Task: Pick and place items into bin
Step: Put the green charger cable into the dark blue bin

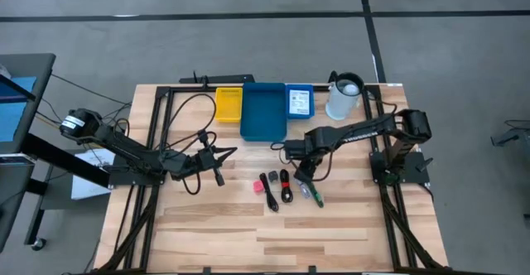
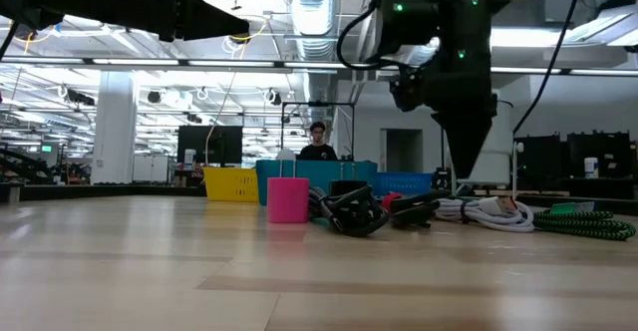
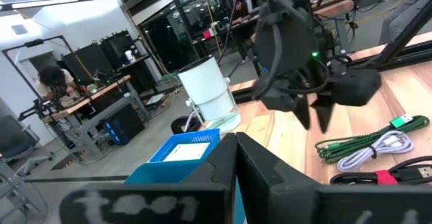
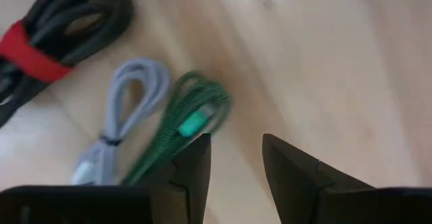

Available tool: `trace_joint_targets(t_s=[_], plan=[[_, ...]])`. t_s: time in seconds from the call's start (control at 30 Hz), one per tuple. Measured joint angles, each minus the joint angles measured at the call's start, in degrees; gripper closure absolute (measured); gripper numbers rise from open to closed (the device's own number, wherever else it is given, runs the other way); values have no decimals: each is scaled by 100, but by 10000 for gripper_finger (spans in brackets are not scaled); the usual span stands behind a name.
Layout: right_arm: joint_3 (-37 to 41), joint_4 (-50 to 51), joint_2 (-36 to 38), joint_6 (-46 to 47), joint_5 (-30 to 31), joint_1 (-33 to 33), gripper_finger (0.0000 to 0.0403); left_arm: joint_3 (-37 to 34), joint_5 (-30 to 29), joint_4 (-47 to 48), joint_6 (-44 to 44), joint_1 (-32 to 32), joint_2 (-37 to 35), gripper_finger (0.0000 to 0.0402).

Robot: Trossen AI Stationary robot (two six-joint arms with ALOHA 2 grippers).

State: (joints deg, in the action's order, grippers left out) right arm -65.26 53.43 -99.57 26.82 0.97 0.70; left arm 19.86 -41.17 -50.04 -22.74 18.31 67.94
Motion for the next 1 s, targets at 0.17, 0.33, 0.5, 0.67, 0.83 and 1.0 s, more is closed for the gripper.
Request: trace_joint_targets(t_s=[0.17, 0.33, 0.5, 0.67, 0.83, 1.0], plan=[[84, -362, 0, 82, -382, 116, 274, 0, 2, 1, 0, 0, 0, 401], [84, -466, -2, 128, -412, 234, 274, 0, 2, 0, 0, -1, 0, 401], [84, -466, -2, 130, -412, 267, 274, 0, 4, 0, 0, -2, 0, 402], [86, -468, -2, 170, -406, 255, 274, 0, 4, 0, 2, -2, 0, 401], [86, -470, -7, 172, -394, 255, 274, 0, 7, 0, 2, -2, 0, 401], [86, -551, -7, 174, -393, 255, 274, 0, 7, 0, 4, -2, 0, 401]])
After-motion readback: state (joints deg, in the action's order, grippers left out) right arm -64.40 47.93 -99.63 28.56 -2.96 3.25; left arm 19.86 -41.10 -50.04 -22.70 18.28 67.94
